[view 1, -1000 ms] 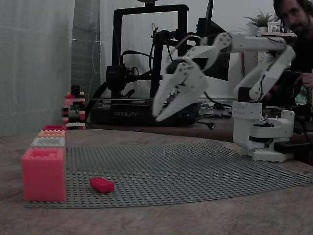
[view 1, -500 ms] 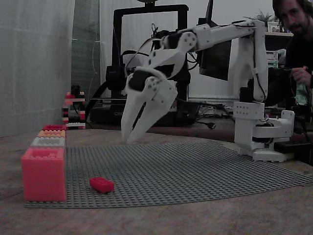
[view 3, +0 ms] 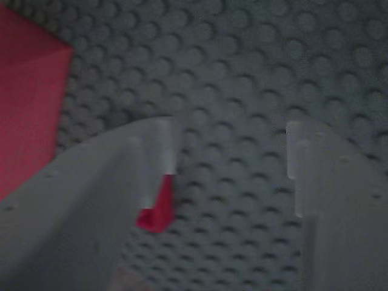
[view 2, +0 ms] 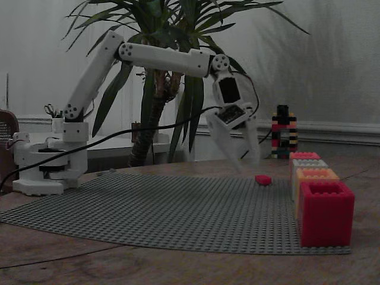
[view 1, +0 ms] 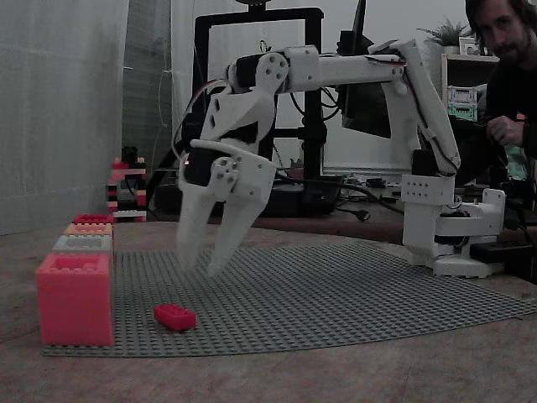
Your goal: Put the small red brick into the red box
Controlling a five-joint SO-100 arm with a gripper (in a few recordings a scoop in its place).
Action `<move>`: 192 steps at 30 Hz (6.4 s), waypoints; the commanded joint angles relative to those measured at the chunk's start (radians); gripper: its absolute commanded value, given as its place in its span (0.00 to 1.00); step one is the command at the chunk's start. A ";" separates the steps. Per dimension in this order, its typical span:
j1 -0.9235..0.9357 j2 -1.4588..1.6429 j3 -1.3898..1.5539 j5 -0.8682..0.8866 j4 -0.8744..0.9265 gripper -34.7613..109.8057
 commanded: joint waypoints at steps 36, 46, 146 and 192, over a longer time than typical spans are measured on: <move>-0.126 -0.207 -0.360 0.115 0.026 0.40; -0.127 -0.305 -0.523 0.150 0.089 0.39; 0.710 -0.325 -0.759 0.179 -0.222 0.24; 0.558 0.350 -0.060 0.115 -0.232 0.24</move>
